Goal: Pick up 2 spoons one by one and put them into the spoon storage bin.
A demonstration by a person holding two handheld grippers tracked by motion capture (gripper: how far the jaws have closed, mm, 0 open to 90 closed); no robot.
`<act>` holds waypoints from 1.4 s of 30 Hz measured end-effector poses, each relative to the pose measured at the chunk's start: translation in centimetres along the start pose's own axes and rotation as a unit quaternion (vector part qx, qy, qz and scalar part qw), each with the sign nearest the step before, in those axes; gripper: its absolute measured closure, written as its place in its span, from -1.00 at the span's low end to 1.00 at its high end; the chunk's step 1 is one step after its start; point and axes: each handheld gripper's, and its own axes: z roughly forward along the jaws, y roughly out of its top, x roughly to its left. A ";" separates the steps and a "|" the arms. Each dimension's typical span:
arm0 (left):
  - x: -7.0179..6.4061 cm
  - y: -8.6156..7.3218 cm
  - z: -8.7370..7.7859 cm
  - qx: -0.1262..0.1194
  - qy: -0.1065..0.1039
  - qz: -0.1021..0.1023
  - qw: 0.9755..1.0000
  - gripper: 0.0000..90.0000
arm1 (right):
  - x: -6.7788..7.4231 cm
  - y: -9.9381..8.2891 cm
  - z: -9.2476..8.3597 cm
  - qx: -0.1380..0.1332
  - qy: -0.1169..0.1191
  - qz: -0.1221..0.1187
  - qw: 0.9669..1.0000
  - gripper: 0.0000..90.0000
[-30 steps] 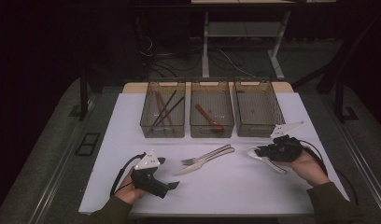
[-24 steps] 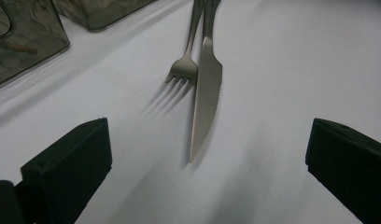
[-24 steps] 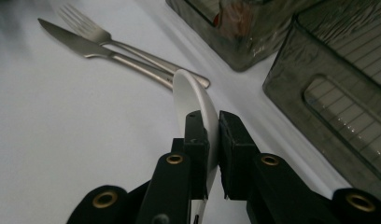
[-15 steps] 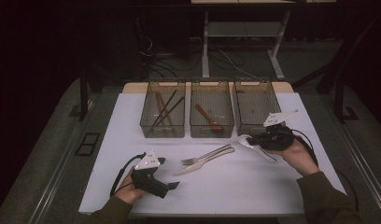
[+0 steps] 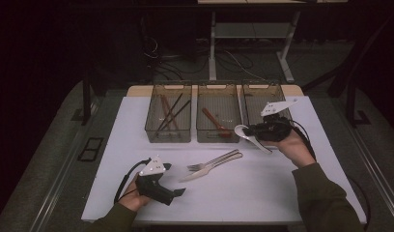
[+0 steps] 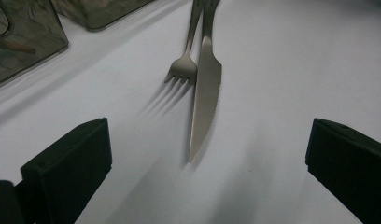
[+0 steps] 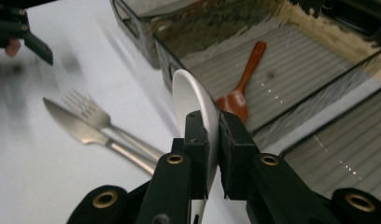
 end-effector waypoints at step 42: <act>-0.1 0.0 -0.1 -0.006 -0.005 -0.001 1.000 -1.00 | -2.1 7.0 11.5 0.070 0.014 0.009 0.997 0.44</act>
